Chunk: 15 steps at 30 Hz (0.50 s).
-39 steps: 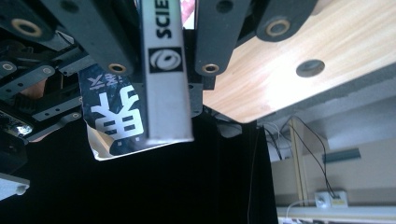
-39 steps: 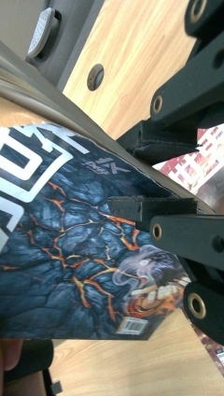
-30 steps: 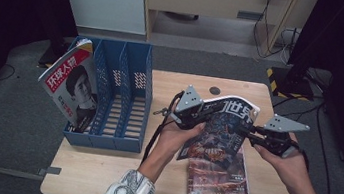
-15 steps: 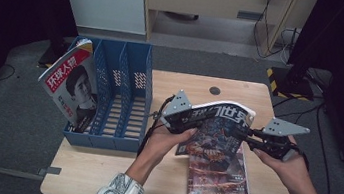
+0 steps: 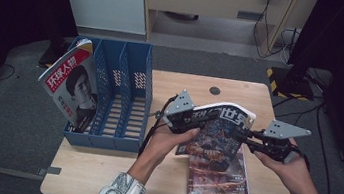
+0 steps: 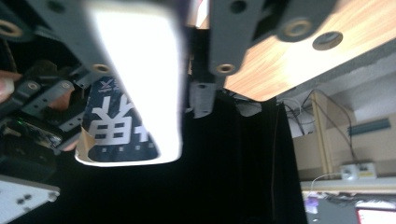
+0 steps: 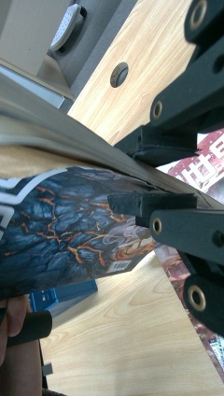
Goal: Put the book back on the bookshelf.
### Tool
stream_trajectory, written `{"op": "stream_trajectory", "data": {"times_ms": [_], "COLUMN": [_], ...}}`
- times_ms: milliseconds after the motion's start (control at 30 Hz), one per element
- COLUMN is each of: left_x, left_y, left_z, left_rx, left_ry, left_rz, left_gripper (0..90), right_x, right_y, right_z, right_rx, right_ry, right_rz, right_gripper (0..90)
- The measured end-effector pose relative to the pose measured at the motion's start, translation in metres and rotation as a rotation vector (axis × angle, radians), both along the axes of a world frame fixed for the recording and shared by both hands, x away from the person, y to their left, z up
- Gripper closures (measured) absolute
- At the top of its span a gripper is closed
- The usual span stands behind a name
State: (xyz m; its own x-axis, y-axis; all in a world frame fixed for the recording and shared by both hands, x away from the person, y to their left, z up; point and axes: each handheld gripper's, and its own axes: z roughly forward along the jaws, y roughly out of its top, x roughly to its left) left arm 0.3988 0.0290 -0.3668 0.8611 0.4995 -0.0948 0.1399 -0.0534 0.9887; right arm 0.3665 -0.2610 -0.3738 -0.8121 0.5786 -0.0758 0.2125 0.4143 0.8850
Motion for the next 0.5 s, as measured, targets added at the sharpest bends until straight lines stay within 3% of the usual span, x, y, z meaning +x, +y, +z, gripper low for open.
{"op": "stream_trajectory", "data": {"times_ms": [167, 300, 500], "left_x": [-0.005, -0.008, -0.011], "left_y": [-0.002, -0.002, -0.003], "left_z": [0.000, 0.000, -0.001], "left_rx": [0.004, 0.007, 0.006], "left_ry": [-0.020, -0.023, -0.018], "left_rz": [-0.002, -0.022, -0.045], "left_gripper": [79.3, 79.9, 80.5], "right_x": [0.003, 0.007, 0.011], "right_y": [-0.002, -0.004, -0.012], "right_z": [-0.004, -0.011, -0.033], "right_rx": [0.014, 0.006, -0.002], "right_ry": [0.010, 0.030, 0.086], "right_rz": [-0.025, -0.063, -0.116], "right_gripper": [65.8, 51.5, 38.8]}}
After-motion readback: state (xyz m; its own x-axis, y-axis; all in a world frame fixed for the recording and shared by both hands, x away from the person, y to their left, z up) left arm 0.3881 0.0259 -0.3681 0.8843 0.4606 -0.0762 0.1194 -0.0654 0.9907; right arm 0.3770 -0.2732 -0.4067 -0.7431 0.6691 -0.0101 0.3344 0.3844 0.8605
